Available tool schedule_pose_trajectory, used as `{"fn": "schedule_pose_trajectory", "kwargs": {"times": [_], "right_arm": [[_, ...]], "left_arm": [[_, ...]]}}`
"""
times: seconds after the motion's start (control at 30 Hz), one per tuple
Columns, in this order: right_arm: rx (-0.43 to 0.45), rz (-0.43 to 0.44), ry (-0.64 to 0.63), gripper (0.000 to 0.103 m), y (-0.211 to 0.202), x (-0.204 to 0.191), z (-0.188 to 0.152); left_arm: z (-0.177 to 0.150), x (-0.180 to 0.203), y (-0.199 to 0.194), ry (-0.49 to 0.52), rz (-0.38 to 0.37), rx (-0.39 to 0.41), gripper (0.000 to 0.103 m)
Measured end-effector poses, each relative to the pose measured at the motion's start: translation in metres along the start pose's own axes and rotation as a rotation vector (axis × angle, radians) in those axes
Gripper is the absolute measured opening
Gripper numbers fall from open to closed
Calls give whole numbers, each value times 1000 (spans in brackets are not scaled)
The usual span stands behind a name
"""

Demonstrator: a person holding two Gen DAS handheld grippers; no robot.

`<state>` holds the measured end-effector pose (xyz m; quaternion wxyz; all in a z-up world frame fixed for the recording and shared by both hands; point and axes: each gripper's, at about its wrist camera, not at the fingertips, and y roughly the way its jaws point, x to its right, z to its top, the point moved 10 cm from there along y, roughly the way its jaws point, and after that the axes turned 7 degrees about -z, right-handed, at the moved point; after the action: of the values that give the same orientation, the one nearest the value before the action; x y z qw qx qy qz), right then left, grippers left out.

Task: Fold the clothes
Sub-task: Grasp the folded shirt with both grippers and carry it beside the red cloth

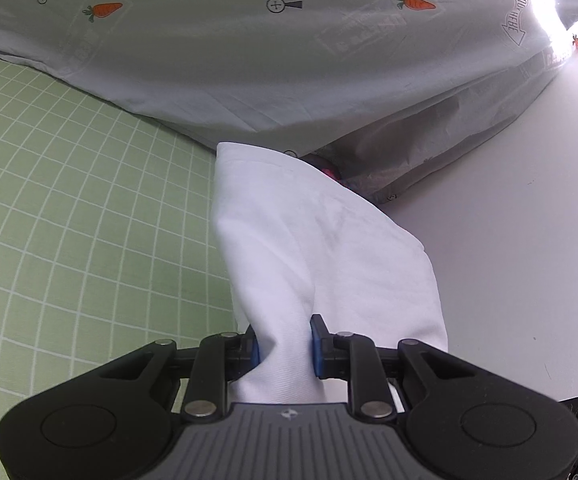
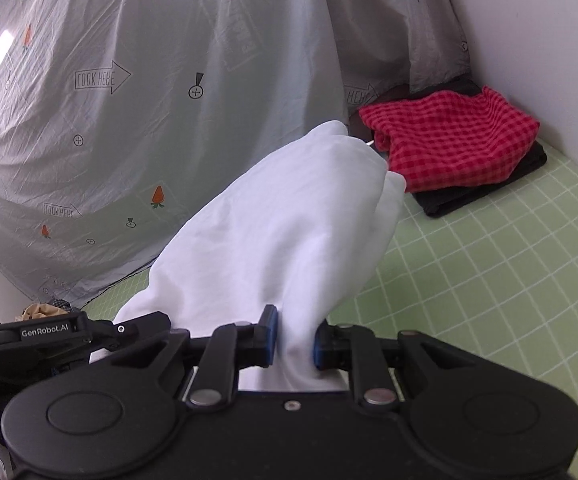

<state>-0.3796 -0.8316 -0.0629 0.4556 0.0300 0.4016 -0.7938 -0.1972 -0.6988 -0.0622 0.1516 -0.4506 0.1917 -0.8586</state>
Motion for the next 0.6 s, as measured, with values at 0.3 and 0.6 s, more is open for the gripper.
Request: {"fn": "schedule_pose_trajectory", "kwargs": {"times": [0.3,0.6], "right_arm": [[182,-26,-58,18,-16,86,136],[315,-110,-190,18,38,128,252]], "left_arm": [[47,117,103,89,-97,77,24],[113,157,214,139,-152,120,24]]}}
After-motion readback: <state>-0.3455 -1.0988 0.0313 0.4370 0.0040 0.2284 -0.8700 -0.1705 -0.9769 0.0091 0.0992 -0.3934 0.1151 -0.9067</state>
